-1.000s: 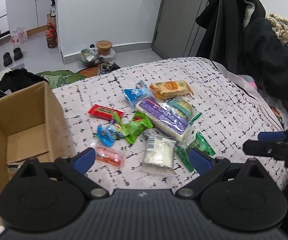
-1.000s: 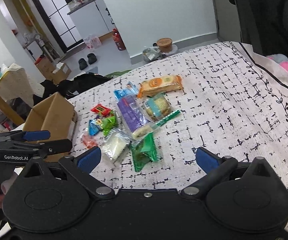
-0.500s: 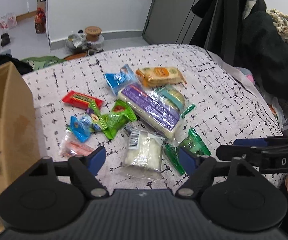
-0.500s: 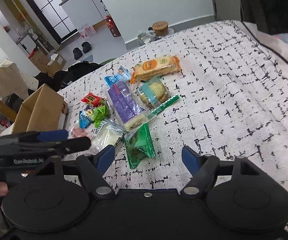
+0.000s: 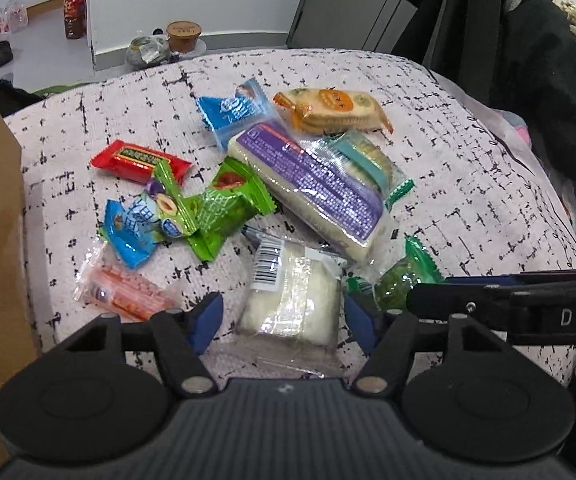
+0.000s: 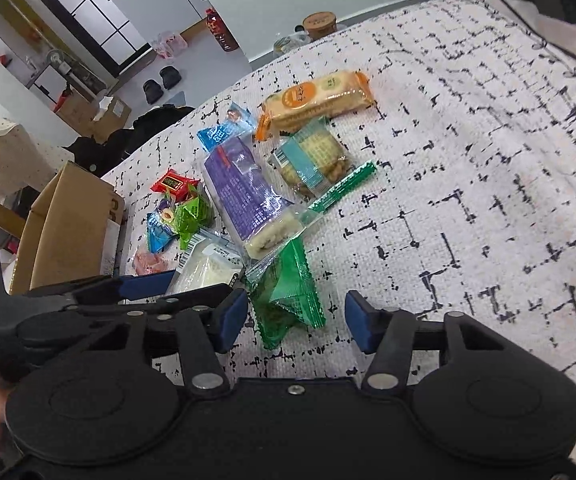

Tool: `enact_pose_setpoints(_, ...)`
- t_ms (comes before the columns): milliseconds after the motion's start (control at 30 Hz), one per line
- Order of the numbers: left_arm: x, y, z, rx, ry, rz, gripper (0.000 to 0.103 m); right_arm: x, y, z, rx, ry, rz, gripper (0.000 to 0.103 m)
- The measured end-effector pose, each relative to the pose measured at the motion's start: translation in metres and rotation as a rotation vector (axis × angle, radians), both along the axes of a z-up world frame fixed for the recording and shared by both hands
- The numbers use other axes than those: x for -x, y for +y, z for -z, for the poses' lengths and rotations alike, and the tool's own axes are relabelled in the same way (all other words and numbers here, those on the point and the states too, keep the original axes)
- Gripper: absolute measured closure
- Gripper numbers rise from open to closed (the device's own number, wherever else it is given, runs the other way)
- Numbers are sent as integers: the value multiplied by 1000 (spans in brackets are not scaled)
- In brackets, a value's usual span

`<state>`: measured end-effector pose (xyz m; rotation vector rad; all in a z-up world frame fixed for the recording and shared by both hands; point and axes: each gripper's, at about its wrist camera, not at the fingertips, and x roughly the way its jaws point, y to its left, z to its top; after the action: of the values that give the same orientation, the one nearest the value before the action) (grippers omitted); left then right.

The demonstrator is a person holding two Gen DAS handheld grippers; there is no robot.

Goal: Organize snacks
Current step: 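Close the left tool on the white packet while the right tool grips the green packet, then carry both packets over the cardboard box and open both tools to release them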

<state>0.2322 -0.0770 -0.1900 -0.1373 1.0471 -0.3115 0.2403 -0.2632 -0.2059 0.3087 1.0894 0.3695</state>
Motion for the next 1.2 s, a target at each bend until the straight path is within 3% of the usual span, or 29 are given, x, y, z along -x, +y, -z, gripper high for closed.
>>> enact_pose_setpoints(33, 0, -1, 1, -2, -4, -3, 40, -2, 1, 1, -5, 3, 0, 51)
enact_pose_setpoints(100, 0, -2, 1, -3, -15, -1, 52, -3, 2, 2, -18, -2, -5, 51)
enact_pose_setpoints(167, 1, -2, 0, 8, -14, -12, 55, -5, 3, 5, -24, 4, -9, 53)
enact_pose_setpoints(233, 1, -2, -1, 8, -14, -11, 56, -7, 4, 8, -32, 17, -9, 66)
enact_pose_setpoints(533, 17, 6, -12, 15, -28, -38, 58, 4, 8, -2, -24, -18, -31, 85)
enact_pose_setpoints(1200, 42, 38, -68, 53, -158, -116, 59, 19, 24, -56, -43, -178, -22, 87)
